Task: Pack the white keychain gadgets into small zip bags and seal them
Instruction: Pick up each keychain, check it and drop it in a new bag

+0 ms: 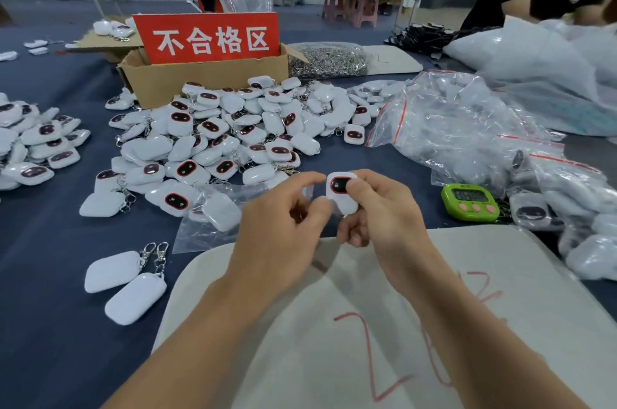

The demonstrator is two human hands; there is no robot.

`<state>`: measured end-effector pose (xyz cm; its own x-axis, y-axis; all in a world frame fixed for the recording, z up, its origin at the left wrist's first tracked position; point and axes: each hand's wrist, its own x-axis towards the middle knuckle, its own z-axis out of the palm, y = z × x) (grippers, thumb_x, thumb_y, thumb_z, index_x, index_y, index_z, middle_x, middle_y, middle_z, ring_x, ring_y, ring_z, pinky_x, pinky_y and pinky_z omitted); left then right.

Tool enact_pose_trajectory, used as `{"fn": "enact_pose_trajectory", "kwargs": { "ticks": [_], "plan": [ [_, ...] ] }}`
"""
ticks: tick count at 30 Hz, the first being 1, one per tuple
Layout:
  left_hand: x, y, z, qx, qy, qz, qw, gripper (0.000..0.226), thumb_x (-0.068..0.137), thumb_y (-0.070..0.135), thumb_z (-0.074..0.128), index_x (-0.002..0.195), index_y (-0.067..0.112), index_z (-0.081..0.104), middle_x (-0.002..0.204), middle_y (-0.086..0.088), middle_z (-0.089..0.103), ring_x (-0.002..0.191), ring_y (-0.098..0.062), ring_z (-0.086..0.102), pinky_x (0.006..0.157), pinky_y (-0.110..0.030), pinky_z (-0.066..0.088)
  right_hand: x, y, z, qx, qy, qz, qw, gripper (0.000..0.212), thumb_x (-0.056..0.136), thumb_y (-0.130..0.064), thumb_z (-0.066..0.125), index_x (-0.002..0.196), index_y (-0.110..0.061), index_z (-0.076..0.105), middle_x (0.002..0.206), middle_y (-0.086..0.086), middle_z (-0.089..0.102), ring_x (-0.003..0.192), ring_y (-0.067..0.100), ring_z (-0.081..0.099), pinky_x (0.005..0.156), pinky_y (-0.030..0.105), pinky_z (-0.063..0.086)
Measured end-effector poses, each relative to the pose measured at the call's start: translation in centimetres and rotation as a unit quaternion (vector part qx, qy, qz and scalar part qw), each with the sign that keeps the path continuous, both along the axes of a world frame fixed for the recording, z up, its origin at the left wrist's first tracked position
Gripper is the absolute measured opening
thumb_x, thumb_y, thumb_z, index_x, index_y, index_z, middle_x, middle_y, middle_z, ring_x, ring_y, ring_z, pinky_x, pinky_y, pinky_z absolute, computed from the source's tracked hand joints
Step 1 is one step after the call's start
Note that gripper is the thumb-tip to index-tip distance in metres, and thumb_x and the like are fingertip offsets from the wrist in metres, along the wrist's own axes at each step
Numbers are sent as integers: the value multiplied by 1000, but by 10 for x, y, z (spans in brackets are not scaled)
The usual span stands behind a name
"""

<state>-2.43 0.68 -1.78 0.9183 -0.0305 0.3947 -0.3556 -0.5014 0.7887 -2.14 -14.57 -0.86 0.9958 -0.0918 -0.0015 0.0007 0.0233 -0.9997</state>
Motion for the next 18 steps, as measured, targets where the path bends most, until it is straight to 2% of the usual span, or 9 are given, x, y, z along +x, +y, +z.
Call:
{"fn": "enact_pose_trajectory", "kwargs": {
  "ticks": [3,5,9,13,18],
  "plan": [
    [6,1,0,-91,72,-30,993,21,89,30,65,106,41,72,60,1,63,53,-6,52,54,-16,42,-4,3,3,2,16,47,999,15,91,-18,59,85,-17,73,63,5,65,46,25,58,41,23,38],
    [9,1,0,-112,93,-46,988,24,92,21,65,105,39,75,60,1,64,52,-7,53,54,-18,43,-4,4,4,-9,18,60,998,15,87,-18,58,87,-15,73,65,6,65,47,26,57,42,24,38],
    [7,1,2,-149,82,-93,981,33,89,19,62,97,47,78,54,12,57,45,-2,46,48,-9,37,-3,2,7,-28,24,55,998,11,91,-9,57,84,-11,65,60,8,60,44,27,56,42,25,36],
    [9,0,-1,-157,79,-90,980,33,86,25,63,95,53,77,54,7,56,47,-7,42,47,-17,35,-2,1,7,-36,19,43,998,18,96,-2,53,83,-11,62,52,1,53,40,21,47,40,21,31],
    [10,0,-2,-169,61,-88,980,29,87,23,67,100,47,79,57,5,57,50,-8,48,48,-16,37,-2,3,6,2,15,47,999,16,97,-2,55,87,-8,64,66,15,57,44,23,46,42,21,30]
  ]
}}
